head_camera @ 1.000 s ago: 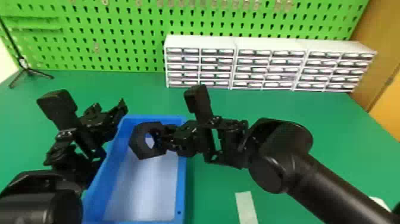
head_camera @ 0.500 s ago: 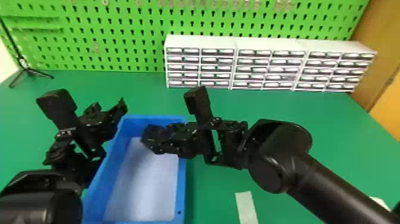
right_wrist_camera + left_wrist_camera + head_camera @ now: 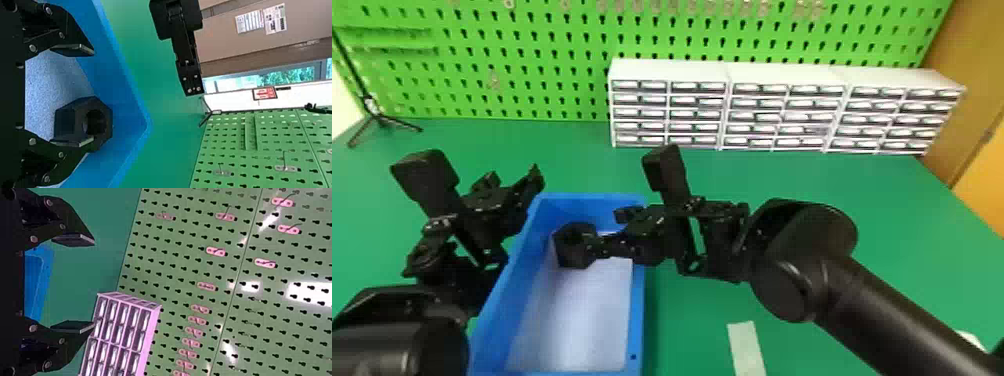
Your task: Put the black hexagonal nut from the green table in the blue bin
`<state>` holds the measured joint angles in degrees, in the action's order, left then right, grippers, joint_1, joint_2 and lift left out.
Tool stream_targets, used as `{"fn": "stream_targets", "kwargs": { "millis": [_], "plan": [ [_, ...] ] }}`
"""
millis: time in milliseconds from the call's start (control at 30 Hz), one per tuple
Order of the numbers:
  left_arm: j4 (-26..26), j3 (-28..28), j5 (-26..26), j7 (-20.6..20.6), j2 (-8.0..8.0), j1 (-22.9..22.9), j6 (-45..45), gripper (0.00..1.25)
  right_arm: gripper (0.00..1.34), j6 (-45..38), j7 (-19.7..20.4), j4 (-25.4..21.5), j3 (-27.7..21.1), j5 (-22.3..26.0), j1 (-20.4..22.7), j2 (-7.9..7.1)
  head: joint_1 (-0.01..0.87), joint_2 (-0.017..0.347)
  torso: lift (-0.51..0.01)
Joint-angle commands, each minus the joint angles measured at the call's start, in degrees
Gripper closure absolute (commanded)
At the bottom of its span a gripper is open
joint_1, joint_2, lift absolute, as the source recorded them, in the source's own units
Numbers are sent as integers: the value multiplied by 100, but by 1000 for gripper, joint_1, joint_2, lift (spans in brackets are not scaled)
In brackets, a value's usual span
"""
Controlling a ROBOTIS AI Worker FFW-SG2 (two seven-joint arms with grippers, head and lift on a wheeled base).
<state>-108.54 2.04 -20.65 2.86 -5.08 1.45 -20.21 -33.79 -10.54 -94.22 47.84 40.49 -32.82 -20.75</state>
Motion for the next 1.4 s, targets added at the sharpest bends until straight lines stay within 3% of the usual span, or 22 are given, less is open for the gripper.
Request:
{"fn": "stream_targets", "kwargs": {
  "millis": [0,433,733,900,1367],
  "plan": [
    [0,16,0,-5,-1,31,0,499,487,-31,-1,0,-99,-41,74,18,692,8,-97],
    [-9,43,0,-5,-1,48,9,499,486,-49,-1,-18,-591,-270,338,71,692,8,-97],
    [-9,43,0,-5,-1,48,0,499,486,118,-1,-220,-1329,-788,698,132,692,8,-97],
    [-9,43,0,-13,-1,57,0,499,486,118,-1,-360,-1989,-1096,1006,247,692,8,-97],
    [-9,60,0,-5,-1,57,0,499,484,56,-1,-765,-3790,-1790,1955,739,692,8,-97]
  ]
}}
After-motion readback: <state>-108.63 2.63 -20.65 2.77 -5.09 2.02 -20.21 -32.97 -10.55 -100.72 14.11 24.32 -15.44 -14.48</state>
